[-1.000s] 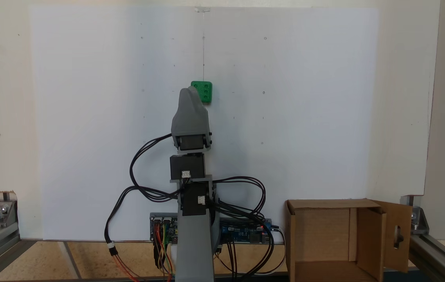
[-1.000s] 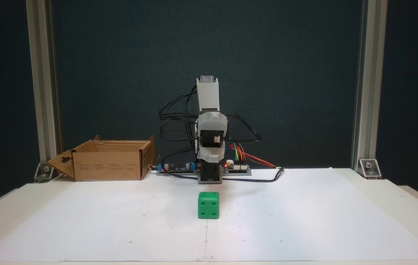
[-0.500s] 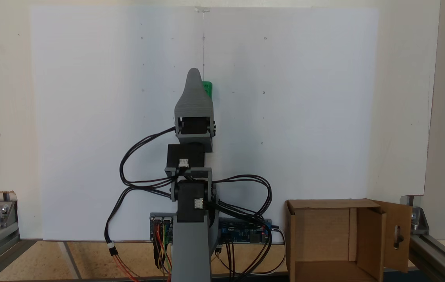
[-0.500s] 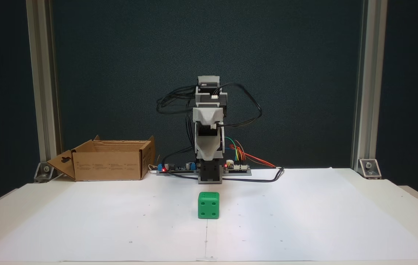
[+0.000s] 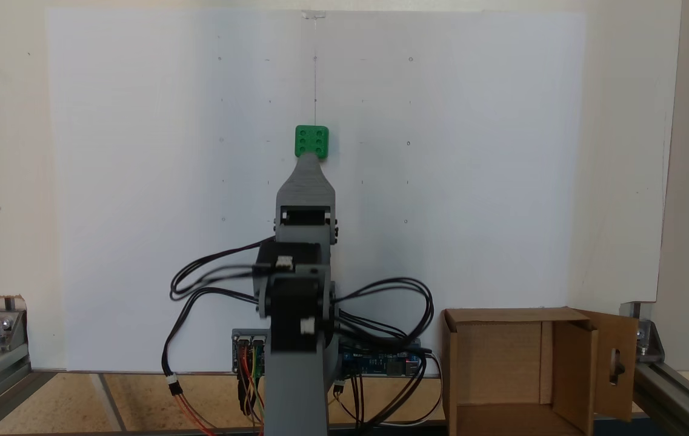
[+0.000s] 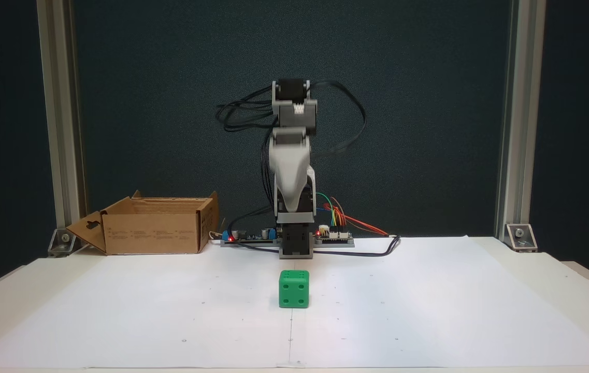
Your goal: Grasp a green dice and put it in the bin.
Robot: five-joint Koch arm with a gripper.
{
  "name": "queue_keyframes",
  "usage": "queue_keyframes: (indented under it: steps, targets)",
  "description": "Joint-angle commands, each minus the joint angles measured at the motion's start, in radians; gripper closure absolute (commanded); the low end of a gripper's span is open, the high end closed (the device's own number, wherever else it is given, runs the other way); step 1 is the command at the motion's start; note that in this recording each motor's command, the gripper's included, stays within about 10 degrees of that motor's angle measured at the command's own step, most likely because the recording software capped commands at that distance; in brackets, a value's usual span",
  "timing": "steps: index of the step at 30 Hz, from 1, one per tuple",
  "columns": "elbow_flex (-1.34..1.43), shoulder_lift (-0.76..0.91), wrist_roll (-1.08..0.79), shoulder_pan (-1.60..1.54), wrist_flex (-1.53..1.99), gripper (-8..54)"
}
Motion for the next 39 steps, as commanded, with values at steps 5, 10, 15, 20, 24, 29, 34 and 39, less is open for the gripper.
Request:
queue_keyframes:
  steps: [5, 10, 15, 20, 24, 29, 34, 39]
  targets:
    - [-0.115, -0.175, 0.075, -0.008, 0.049, 2.8]
    - [-0.166, -0.255, 0.089, -0.012, 0.037, 2.7]
    - [-0.202, -0.344, 0.095, -0.017, 0.014, 2.7]
    - [-0.218, -0.377, 0.098, -0.017, -0.017, 2.7]
    - [-0.218, -0.388, 0.100, -0.015, -0.023, 2.7]
    - [-0.195, -0.393, 0.100, -0.020, -0.023, 2.5]
    - [-0.189, -0.394, 0.101, -0.025, -0.023, 2.3]
    - [-0.186, -0.416, 0.103, -0.043, -0.023, 2.3]
